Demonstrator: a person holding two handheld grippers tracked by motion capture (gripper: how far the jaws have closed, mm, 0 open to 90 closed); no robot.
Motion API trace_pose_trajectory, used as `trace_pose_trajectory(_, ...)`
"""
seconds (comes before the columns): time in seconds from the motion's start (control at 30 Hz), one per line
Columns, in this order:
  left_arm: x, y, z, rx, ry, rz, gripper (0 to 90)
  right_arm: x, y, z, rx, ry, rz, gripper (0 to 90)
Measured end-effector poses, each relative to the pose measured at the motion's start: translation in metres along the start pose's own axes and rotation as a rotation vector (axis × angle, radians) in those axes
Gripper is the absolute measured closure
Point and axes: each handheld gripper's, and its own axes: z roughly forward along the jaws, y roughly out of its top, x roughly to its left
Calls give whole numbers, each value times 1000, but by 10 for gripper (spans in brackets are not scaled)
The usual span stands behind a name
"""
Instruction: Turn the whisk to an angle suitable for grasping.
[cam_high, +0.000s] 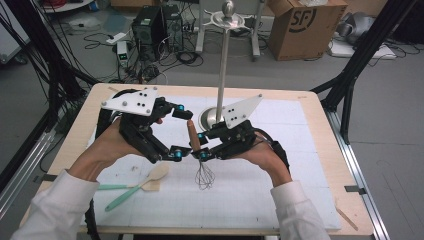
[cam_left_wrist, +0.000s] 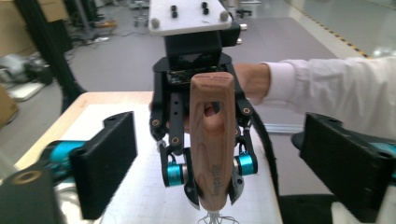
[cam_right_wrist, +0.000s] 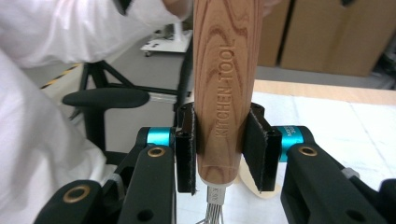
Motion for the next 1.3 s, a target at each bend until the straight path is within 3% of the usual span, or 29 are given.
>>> trace_pose_trajectory(0.03,0,0,0,-5,-23,1,216,1,1,2,0,12,-4,680)
trace_pose_trajectory(0.17,0,1,0,-20,-73,9,322,2,1,4,6,32,-13,680)
trace_pose_trajectory(0.33,1,1,0,-37,-119,13,532,4,2,5,-1,69,-20,680)
trace_pose_trajectory(0.43,0,1,1,-41,-138,19,563,4,2,5,-6,82,-23,680)
trace_pose_trajectory(0.47,0,1,1,-41,-141,21,628,4,2,6,-6,94,-22,680)
trace_pose_trajectory(0.6,0,2,3,-42,-139,25,697,5,2,7,-5,111,-27,679)
trace_pose_trajectory(0.9,0,4,2,-35,-101,-27,704,4,1,6,-11,109,-5,676)
trace_pose_trajectory(1.03,0,5,0,-37,-59,-35,707,4,2,4,-21,68,-9,652)
trace_pose_trajectory(1.13,1,5,-1,-32,-31,-35,707,4,2,3,-41,26,-29,542)
trace_pose_trajectory(1.17,1,5,-2,-29,-21,-36,708,5,2,2,-43,20,-23,505)
trace_pose_trajectory(1.2,1,5,-3,-29,-12,-33,708,4,1,0,-48,-21,-15,396)
trace_pose_trajectory(1.27,1,5,-4,-28,10,-36,709,2,0,-1,-50,-58,1,298)
trace_pose_trajectory(1.3,2,6,-5,-25,19,-38,709,2,0,-1,-50,-58,1,298)
